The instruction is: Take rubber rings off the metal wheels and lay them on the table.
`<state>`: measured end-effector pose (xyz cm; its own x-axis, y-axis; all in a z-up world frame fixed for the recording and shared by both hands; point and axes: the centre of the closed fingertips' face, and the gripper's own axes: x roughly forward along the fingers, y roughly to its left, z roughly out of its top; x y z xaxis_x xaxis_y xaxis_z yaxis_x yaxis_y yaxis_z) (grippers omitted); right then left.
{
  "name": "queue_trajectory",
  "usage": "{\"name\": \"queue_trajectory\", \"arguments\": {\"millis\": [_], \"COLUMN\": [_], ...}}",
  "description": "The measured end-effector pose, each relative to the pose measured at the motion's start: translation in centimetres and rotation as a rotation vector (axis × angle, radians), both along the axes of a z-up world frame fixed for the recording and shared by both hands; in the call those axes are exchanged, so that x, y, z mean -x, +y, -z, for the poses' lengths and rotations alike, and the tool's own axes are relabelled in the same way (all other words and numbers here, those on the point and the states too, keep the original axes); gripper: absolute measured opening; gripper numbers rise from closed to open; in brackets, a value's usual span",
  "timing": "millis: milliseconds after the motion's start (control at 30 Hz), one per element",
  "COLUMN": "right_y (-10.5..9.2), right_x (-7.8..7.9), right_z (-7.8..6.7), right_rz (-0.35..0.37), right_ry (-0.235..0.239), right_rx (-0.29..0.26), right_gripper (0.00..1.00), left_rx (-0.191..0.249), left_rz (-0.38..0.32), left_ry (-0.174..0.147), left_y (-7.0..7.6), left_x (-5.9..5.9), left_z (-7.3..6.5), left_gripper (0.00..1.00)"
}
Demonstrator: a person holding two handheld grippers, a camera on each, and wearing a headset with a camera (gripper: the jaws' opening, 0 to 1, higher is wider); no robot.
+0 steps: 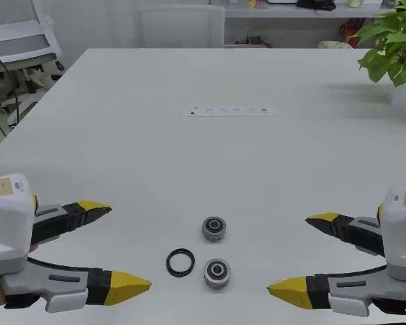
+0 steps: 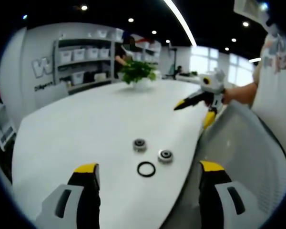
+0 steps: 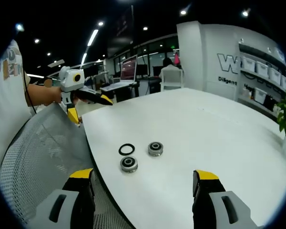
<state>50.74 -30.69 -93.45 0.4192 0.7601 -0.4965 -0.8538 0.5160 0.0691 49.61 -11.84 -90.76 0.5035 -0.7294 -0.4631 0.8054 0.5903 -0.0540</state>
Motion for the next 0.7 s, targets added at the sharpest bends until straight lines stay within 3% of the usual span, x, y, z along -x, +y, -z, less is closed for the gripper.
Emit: {"name": "queue_trajectory", "arguments": {"millis": [700], "right_y": [-0.4], "right_x": [0.51], "right_z": [0.84], "right_rz": [-0.009], "right_ry": [-0.035], "right_rx": [0.068], "right_gripper": [0.87], "left_rx": [-0.004], "left_rz": [0.007], "left_ry": [0.005], "left_y": [-0.05], "left_x": [0.43], "left_z": [0.17], "left_gripper": [0.88]}}
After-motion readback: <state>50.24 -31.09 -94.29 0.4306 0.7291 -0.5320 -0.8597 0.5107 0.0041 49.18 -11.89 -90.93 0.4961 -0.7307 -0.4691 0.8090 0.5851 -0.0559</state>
